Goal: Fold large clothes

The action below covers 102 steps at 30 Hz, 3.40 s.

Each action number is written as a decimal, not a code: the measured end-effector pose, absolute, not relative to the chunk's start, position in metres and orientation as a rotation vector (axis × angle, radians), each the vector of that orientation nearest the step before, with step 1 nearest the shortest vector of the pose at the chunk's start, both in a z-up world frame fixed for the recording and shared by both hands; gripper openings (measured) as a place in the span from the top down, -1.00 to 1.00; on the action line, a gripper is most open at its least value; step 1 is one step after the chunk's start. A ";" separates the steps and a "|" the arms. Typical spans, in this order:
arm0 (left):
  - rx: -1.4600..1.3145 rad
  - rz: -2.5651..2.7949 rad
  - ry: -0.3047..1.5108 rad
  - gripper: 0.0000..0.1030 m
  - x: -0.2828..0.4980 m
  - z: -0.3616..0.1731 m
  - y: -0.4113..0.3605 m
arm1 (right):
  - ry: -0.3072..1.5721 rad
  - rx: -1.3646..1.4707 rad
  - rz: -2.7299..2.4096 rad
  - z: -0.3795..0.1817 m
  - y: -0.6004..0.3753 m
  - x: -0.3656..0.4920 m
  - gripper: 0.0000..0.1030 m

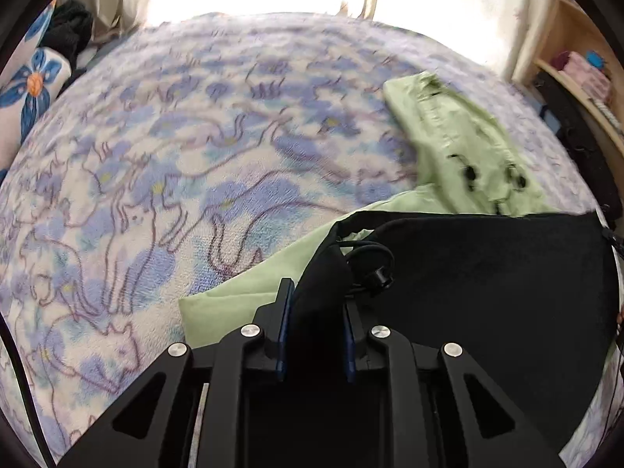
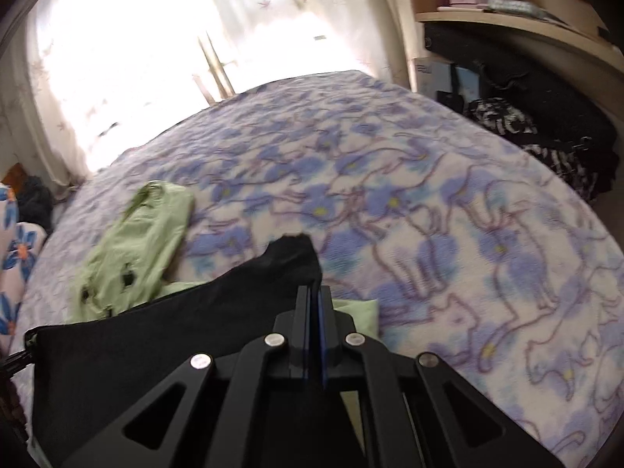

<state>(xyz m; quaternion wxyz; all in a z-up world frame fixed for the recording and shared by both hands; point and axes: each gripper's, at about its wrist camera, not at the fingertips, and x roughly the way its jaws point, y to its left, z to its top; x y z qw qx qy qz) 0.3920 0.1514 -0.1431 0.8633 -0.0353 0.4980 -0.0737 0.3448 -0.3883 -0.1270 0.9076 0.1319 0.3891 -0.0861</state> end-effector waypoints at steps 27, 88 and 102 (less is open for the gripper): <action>-0.068 -0.158 0.968 -0.25 0.300 -0.126 0.062 | 0.982 0.107 0.349 -0.130 -0.165 0.303 0.87; -0.161 0.164 0.995 -0.44 0.123 -0.144 0.109 | 1.045 0.304 -0.245 -0.153 -0.312 0.113 0.94; -0.040 -0.035 0.975 -0.44 0.240 -0.038 0.087 | 0.942 0.257 0.022 -0.054 -0.266 0.224 0.94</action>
